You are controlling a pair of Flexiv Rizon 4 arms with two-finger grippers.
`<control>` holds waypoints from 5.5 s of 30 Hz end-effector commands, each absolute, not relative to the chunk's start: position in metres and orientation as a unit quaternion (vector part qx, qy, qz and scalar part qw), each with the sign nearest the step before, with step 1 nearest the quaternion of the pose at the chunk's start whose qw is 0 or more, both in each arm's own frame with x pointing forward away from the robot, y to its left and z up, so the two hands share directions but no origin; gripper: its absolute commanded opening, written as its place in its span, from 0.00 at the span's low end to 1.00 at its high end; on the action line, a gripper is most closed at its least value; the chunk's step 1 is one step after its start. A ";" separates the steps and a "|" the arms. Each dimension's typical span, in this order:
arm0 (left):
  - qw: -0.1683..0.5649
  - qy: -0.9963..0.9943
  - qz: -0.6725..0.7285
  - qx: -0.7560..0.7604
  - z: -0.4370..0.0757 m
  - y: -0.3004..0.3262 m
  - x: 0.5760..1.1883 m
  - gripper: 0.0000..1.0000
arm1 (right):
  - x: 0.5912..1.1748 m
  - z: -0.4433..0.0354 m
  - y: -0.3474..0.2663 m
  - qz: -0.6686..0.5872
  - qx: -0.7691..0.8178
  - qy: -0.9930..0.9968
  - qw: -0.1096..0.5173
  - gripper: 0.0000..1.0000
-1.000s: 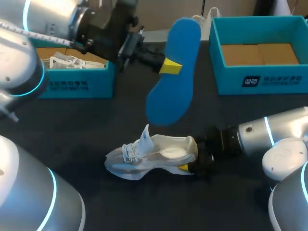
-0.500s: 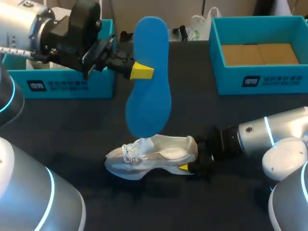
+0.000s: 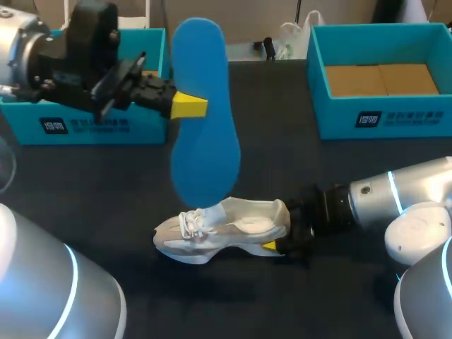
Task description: Take the shoe out of the shoebox, open the shoe tongue, remove and reinsert the insole, then place the shoe into the shoebox
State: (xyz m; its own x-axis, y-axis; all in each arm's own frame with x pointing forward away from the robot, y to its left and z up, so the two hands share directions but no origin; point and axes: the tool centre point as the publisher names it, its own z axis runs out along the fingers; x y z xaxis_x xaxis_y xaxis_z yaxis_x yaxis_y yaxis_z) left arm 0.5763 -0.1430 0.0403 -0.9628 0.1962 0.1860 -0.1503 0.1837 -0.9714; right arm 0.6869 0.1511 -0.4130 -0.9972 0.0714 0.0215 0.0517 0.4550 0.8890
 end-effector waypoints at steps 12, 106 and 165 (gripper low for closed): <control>0.128 -0.736 0.665 0.021 0.059 -0.124 0.566 0.00 | 0.686 -0.411 0.152 0.518 0.037 0.854 0.010 0.00; 0.128 -0.737 0.663 0.029 0.062 -0.126 0.574 0.00 | 0.720 -0.302 0.168 -0.007 0.082 0.997 0.012 1.00; 0.128 -0.737 0.663 0.029 0.062 -0.126 0.574 0.00 | 0.682 -0.315 0.175 0.016 0.230 0.973 0.001 0.00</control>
State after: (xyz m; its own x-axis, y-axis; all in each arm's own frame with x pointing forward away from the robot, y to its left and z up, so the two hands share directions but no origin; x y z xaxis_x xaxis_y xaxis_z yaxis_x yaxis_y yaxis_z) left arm 0.5722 -0.1244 0.0611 -0.9662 0.1248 0.2258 -0.2118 0.1162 -0.9704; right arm 0.6921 0.1817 -0.3322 -0.9145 0.4034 0.0300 0.4041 0.9145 0.0216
